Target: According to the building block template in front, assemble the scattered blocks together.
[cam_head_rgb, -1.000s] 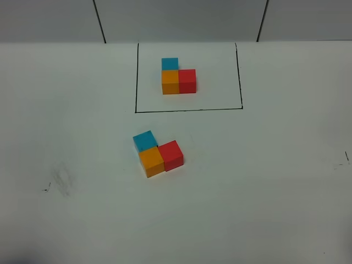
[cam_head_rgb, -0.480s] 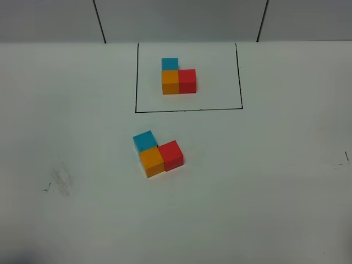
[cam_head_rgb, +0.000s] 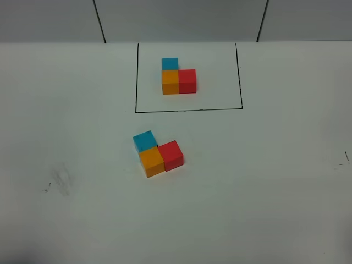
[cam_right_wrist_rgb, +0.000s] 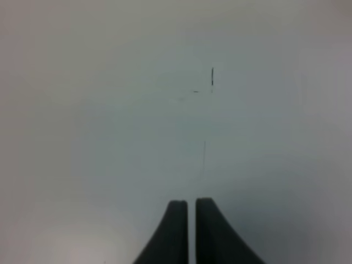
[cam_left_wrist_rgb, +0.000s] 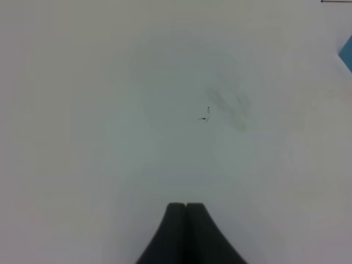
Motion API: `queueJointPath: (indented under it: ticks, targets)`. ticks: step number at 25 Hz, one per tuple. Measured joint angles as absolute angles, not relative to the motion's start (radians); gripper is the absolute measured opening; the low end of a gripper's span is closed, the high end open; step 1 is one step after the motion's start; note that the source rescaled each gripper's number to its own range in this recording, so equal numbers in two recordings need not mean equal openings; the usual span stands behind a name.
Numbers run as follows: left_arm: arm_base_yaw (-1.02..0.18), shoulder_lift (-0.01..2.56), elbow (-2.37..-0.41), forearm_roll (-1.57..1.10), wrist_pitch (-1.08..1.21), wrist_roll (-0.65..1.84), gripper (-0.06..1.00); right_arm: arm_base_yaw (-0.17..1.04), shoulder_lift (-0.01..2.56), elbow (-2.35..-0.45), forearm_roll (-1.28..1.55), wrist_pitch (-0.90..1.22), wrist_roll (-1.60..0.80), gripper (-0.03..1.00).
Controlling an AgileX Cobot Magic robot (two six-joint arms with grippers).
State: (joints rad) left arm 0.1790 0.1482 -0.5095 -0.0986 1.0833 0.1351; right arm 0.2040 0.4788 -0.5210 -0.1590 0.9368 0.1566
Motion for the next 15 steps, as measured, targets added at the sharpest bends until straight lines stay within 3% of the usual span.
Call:
queueJointPath:
  ticks: [8, 15]
  targets:
    - [0.179, 0.148, -0.51, -0.099, 1.083, 0.135, 0.0, 0.204, 0.4, -0.521, -0.159, 0.951, 0.158, 0.0]
    - [0.179, 0.148, -0.51, -0.099, 1.083, 0.135, 0.0, 0.204, 0.398, -0.542, -0.165, 1.199, 0.19, 0.0]
